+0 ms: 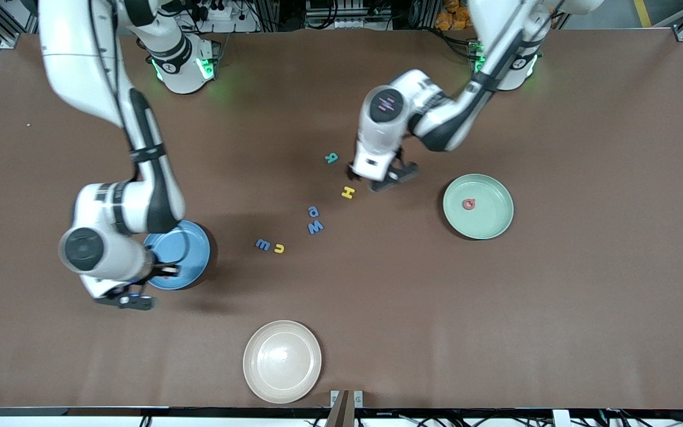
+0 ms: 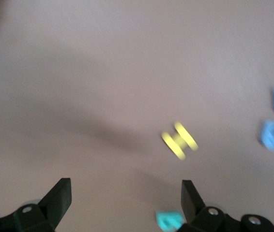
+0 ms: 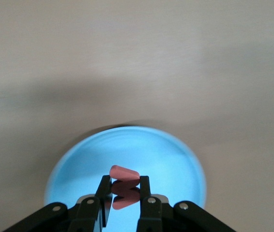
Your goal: Sort upper and lower case letters into plates
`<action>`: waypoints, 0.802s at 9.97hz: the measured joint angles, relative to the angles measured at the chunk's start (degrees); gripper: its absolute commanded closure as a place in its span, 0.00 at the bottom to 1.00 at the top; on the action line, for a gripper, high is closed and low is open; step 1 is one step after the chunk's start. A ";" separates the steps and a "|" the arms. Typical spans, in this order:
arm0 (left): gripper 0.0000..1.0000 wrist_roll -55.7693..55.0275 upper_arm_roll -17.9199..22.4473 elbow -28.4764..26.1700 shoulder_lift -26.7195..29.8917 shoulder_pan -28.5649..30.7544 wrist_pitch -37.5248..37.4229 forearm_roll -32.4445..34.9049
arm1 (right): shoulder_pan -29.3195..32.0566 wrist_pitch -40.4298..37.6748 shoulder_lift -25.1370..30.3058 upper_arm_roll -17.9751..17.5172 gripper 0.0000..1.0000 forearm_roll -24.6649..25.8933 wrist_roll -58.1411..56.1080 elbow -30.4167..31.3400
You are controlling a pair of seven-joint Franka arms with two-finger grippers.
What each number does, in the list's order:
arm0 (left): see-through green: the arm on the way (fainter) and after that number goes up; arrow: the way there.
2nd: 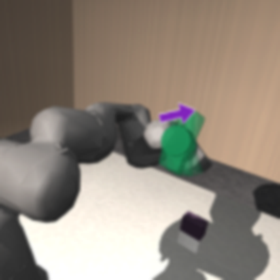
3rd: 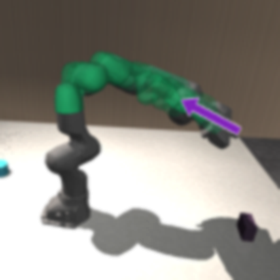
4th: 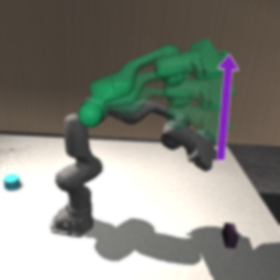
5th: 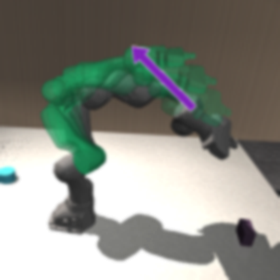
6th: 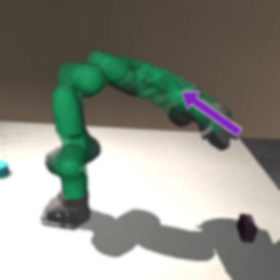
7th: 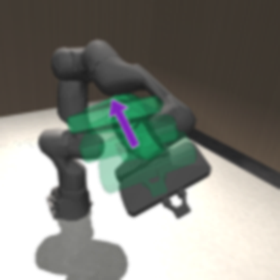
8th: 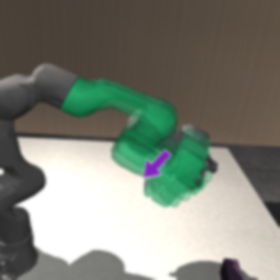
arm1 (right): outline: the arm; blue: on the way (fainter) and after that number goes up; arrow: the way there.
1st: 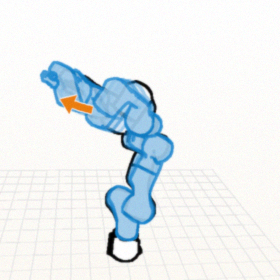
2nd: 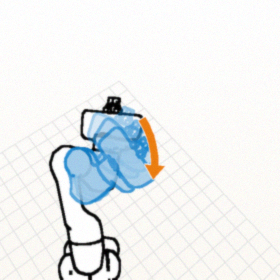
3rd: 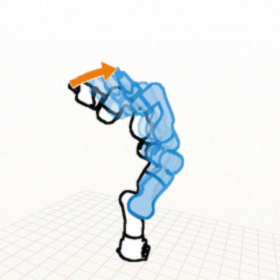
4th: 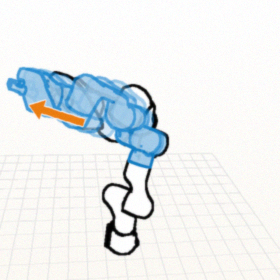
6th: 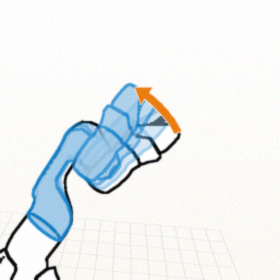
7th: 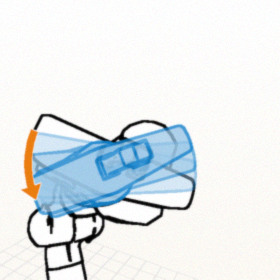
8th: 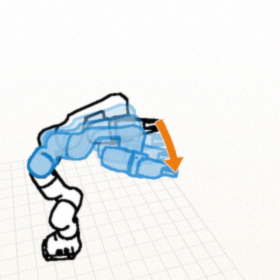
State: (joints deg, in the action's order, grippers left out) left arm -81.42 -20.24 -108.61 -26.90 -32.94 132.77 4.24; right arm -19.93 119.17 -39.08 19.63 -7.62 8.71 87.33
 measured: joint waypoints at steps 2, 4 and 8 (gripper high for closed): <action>0.00 -8.03 0.05 7.52 -6.02 -7.49 0.02 -0.01 | 1.48 0.45 -0.25 -0.15 0.97 -0.07 -0.91 1.10; 0.00 -10.05 0.46 12.74 -12.01 -12.03 0.00 0.39 | 0.55 0.62 -0.43 -0.82 0.06 -0.08 -0.87 2.88; 0.00 -8.21 0.79 12.87 -15.74 -13.08 -0.08 6.11 | 0.38 1.65 -0.56 -1.58 0.00 -0.08 -0.88 4.38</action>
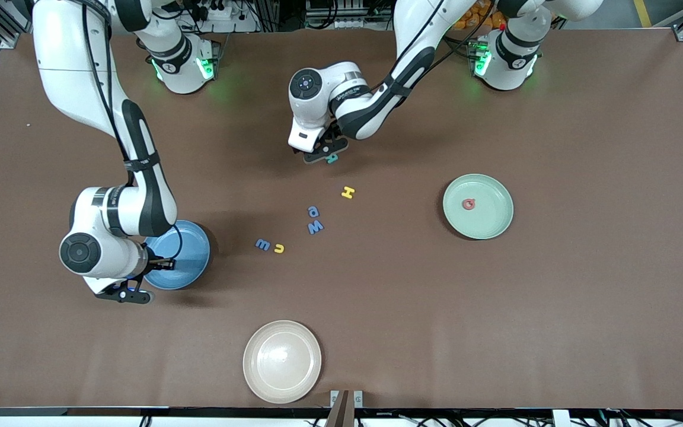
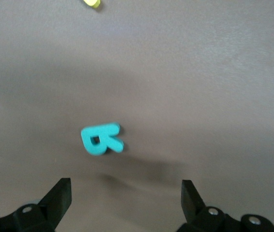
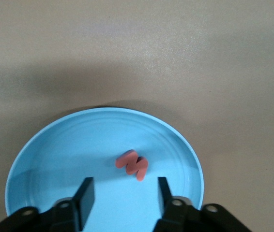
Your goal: Sort upper and lower case letters into plates
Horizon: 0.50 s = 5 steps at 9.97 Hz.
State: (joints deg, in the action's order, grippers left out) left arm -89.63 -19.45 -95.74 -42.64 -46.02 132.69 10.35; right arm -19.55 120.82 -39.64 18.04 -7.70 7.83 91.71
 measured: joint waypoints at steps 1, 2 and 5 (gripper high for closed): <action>0.00 0.22 0.41 0.01 -0.51 -0.05 0.00 0.71 | 0.03 0.06 0.04 0.01 0.00 0.00 -0.02 -0.01; 0.00 1.40 1.18 0.03 -0.65 0.23 0.00 0.89 | -0.07 0.08 0.21 -0.11 0.00 0.00 -0.14 -0.06; 0.02 3.67 1.95 0.18 -0.65 2.65 0.00 0.89 | -2.85 0.56 1.83 -0.60 0.00 -0.02 -0.25 -1.04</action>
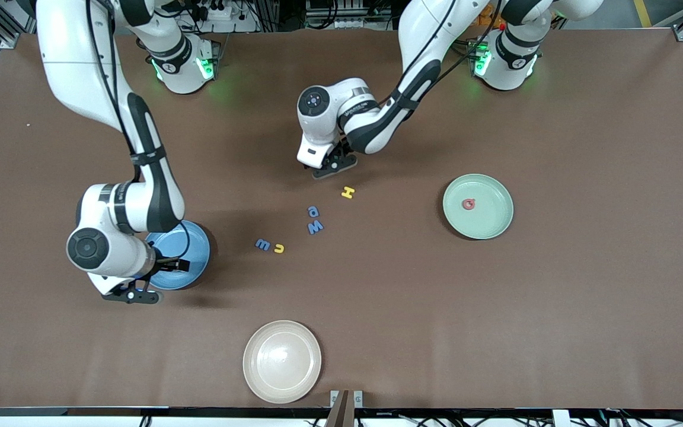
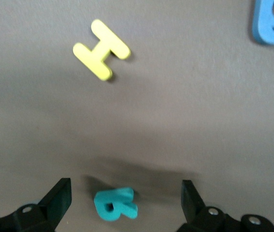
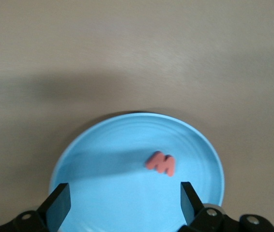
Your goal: Sort upper and lower case letters into plates
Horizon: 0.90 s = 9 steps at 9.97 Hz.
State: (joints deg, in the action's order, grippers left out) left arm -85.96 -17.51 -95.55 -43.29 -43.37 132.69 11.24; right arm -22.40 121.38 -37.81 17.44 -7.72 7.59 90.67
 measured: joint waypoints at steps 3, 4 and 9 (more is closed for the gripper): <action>0.08 -0.91 -0.04 -0.12 -0.21 -0.14 -0.43 0.00 | -1.25 -0.41 1.66 -2.44 0.00 -0.02 0.00 -0.85; 0.08 -1.54 -0.06 -0.51 -0.29 -0.18 -0.78 0.00 | -1.84 -1.05 1.84 -2.66 0.00 -0.02 0.00 -0.86; 0.28 -4.41 -0.26 -0.92 -0.31 -0.21 -0.82 0.00 | -3.75 -2.90 2.02 -2.73 0.00 -0.02 -0.01 -0.87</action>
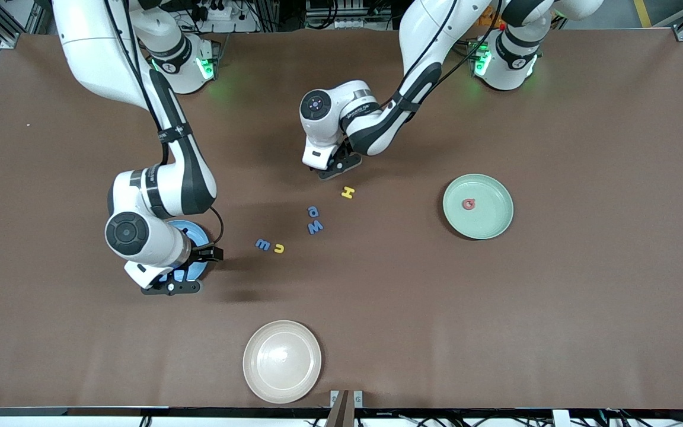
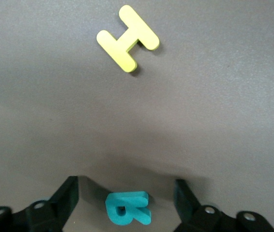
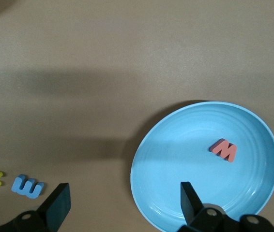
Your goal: Sort upper and lower case letters into plates
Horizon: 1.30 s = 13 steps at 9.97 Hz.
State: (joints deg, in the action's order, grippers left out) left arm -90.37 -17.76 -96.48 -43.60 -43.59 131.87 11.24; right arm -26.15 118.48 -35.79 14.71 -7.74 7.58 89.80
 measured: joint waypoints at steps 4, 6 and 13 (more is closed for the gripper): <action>0.32 -0.69 -0.05 0.00 0.00 0.01 -0.12 -0.24 | 0.54 -0.93 0.62 0.29 0.00 0.00 -2.56 0.00; 0.32 -2.28 -0.10 0.02 0.03 0.01 -0.25 -1.72 | 0.49 -0.90 0.62 0.16 0.00 0.00 -3.77 0.02; 0.57 -3.65 -0.69 0.04 0.14 -0.02 -1.13 -2.04 | -0.61 2.90 0.79 -1.66 0.00 -3.38 -23.65 0.02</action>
State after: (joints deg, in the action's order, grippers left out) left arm -94.02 -18.45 -96.44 -43.46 -43.60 130.73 9.20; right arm -26.77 121.39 -34.99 13.05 -11.12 -16.08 89.82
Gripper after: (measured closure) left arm 0.489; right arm 0.000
